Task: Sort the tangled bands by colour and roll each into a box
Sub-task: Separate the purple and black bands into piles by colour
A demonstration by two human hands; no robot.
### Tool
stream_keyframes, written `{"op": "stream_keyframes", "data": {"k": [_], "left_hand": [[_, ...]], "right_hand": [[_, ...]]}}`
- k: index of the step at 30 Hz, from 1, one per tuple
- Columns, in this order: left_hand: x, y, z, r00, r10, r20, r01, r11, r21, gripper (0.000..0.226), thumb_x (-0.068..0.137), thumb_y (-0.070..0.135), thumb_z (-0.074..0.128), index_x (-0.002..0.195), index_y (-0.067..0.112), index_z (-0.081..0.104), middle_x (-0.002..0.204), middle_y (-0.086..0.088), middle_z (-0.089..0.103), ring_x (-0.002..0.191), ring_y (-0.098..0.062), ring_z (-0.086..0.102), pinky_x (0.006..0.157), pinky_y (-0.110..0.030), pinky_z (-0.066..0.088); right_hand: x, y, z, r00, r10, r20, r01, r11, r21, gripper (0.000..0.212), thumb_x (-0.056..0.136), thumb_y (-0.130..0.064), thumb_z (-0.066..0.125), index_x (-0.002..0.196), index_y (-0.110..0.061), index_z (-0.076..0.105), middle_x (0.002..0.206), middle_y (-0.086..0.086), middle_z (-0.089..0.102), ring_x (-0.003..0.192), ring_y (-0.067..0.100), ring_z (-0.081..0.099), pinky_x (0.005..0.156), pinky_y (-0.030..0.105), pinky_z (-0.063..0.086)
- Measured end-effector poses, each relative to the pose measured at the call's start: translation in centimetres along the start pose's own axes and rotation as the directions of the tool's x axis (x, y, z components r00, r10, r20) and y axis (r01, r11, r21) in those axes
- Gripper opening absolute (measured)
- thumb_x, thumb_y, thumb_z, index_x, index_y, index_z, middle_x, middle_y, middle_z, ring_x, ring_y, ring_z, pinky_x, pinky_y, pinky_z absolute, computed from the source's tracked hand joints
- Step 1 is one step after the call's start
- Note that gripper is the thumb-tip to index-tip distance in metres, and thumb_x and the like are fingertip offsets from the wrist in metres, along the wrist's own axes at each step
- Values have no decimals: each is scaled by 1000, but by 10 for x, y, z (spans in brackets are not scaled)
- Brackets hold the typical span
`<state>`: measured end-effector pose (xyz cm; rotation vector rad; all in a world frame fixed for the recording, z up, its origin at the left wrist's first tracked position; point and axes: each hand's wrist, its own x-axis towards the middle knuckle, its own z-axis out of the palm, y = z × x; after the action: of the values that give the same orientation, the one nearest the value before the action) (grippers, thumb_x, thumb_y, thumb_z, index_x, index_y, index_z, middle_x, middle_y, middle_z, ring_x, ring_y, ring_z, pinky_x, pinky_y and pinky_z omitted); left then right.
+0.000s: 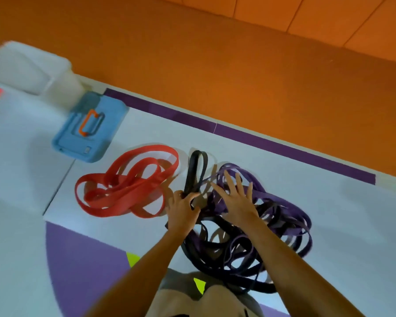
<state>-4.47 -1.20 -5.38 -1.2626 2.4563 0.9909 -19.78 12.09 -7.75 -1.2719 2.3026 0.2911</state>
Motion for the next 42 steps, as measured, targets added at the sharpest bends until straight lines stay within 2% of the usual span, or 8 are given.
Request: {"op": "stream_keyframes", "data": {"k": [5,11,17,26,30,36,39,42], "left_hand": [[4,14,5,989,-39,139,40,999,-7,53,104,12,55,155,28,50,156,-14,35,143,-36,44,118,-41,41],[5,27,-2,982,-34,185,83,960,-266,76,94,-10,59,162,17,37,168,-15,22,155,-35,31,120,-44,42],[-1,23,-14,999,26,46,-7,925,-380,82,89,-17,59,161,18,41,167,-12,22,143,-29,44,81,-5,50],[4,9,-30,996,61,63,-23,874,-486,75,85,-10,69,152,20,51,144,-5,46,134,-32,54,106,-44,56],[12,18,-41,992,112,66,-57,832,-552,76,84,-11,67,148,31,56,146,0,48,127,-24,58,81,-19,58],[26,35,-50,976,199,89,-106,791,-602,69,85,-14,69,143,22,61,139,-10,55,119,-22,64,81,-16,57],[33,45,-48,980,168,107,-64,777,-626,77,84,-13,71,152,17,51,143,-6,55,129,-22,57,98,-27,55],[38,55,-47,973,152,172,-9,773,-634,89,82,-15,70,158,20,40,138,2,55,119,-16,60,76,-15,55]], "right_hand": [[32,17,-8,992,-125,15,125,989,-82,126,71,-64,87,167,-39,9,173,11,-25,158,48,-20,115,82,-1],[30,47,-18,976,-210,-60,210,978,-16,70,82,-62,78,140,-26,63,166,7,30,157,38,17,117,77,25],[21,42,-14,986,-169,-15,168,984,-58,78,77,-51,85,144,-25,54,174,10,13,159,34,19,114,66,35],[30,50,-42,992,-113,-51,107,988,-114,41,89,-22,67,129,-15,64,139,7,59,129,33,55,113,52,37],[8,78,-59,985,134,-109,-123,987,101,31,96,-28,60,126,-17,59,118,5,72,105,33,70,90,44,55],[-46,114,-86,824,521,-225,-399,813,424,36,90,-44,74,105,-19,54,86,3,66,80,35,67,65,37,45],[-62,118,-99,682,714,-161,-385,537,750,27,86,-35,77,89,-19,56,77,0,64,73,30,62,59,37,44],[-69,108,-107,595,796,-111,-229,300,926,24,88,-28,80,80,-20,59,74,0,66,68,23,63,56,34,44]]}}
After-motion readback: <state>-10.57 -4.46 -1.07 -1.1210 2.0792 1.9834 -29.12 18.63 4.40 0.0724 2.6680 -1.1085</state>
